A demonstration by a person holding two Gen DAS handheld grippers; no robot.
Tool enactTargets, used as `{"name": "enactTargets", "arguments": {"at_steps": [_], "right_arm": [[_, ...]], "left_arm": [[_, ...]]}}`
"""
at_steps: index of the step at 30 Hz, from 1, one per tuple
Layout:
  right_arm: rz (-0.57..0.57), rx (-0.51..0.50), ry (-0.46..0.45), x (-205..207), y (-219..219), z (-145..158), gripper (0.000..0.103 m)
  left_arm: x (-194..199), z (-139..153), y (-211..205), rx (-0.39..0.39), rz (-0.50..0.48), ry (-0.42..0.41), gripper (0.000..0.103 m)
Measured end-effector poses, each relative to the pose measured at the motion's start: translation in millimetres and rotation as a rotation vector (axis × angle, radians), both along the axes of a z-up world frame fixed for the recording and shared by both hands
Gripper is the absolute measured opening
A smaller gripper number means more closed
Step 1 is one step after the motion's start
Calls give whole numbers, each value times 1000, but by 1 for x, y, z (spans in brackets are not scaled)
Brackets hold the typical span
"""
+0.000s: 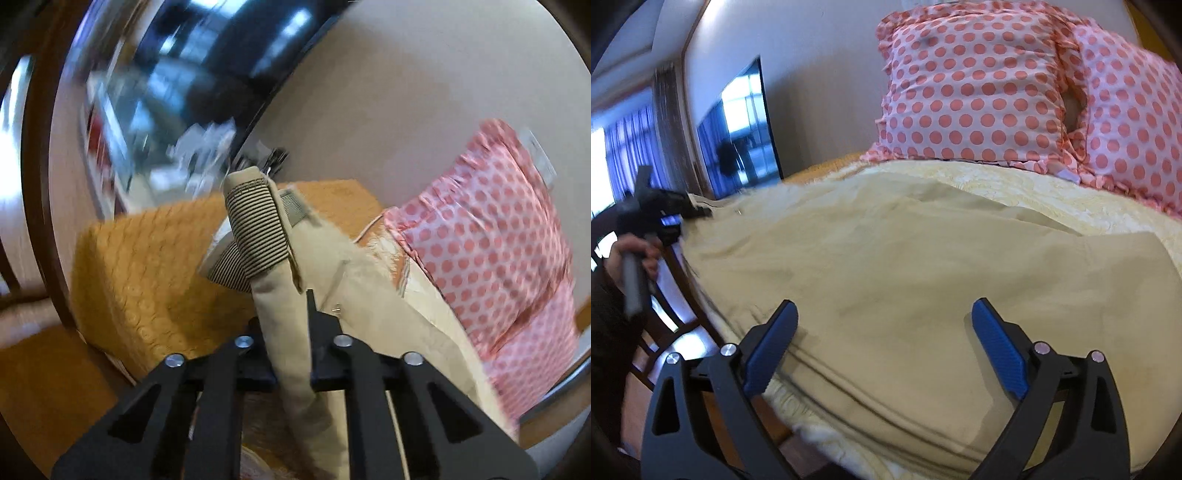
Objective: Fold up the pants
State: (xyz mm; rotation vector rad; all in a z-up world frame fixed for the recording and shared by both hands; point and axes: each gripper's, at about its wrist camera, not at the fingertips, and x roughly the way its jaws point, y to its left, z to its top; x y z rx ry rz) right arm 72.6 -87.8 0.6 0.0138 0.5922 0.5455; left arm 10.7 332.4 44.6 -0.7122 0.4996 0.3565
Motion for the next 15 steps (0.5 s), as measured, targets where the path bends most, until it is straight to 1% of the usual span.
{"name": "enactTargets", "arguments": {"at_steps": [1,2,4,6,8,9,11,12,13,14,15], "right_arm": [[-12,21,-3,-2,-7,2,95],[-29,49,-12,-5,-17,5,95],[-66,95,-30,-9,-37,11,95],[-108,140,-41,-13,-59,17,95],[-155,180,-47,-17,-83,21,95],[-187,193,-49,-19,-95,22,95],[-253,217,-53,-24,-121,23,96],[-283,230,-54,-27,-132,22,96],[-317,240,-53,-30,-144,21,96],[-360,254,-49,-33,-159,19,96],[-389,263,-45,-36,-170,17,96]], "left_arm": [[1,10,-8,37,-19,-9,7],[3,29,-25,97,-61,-28,6],[9,56,-56,179,-132,-56,6],[16,82,-96,254,-232,-95,6],[25,105,-143,318,-344,-133,6],[29,116,-172,350,-416,-157,6],[35,127,-221,386,-537,-194,6],[37,130,-253,393,-628,-216,6],[38,129,-275,393,-693,-224,6],[39,123,-308,389,-789,-222,6],[39,114,-331,389,-857,-211,6]]}}
